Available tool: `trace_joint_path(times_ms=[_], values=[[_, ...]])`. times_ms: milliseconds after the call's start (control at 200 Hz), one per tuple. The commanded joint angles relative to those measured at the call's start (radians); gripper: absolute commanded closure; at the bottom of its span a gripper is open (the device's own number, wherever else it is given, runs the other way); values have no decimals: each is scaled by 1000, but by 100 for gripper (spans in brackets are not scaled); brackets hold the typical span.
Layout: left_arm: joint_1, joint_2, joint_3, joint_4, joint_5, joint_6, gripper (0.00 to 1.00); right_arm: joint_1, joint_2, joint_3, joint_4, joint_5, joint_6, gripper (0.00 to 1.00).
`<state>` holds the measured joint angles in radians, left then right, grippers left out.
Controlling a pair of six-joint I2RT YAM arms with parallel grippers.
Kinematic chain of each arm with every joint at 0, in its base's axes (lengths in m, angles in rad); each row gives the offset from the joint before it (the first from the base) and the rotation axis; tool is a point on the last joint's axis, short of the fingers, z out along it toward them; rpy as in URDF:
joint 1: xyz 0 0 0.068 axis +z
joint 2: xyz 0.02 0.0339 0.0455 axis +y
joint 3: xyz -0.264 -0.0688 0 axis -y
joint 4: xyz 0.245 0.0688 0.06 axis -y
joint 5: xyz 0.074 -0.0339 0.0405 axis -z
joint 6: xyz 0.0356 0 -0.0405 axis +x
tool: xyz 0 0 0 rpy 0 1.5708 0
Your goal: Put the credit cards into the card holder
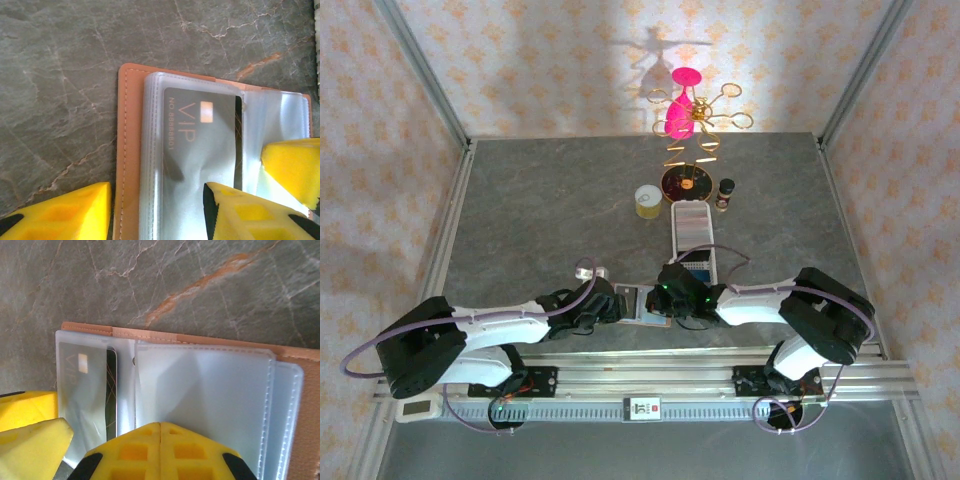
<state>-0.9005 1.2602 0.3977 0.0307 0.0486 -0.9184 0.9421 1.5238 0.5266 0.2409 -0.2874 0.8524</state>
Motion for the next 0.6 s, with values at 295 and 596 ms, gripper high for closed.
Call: trace_joint_path(times_ms=[295, 596], values=[[4, -73, 43, -60, 112, -4, 51, 6, 2, -84, 13, 30, 25, 100], [9, -135, 32, -17, 86, -45, 56, 5, -28, -104, 42, 19, 34, 100]])
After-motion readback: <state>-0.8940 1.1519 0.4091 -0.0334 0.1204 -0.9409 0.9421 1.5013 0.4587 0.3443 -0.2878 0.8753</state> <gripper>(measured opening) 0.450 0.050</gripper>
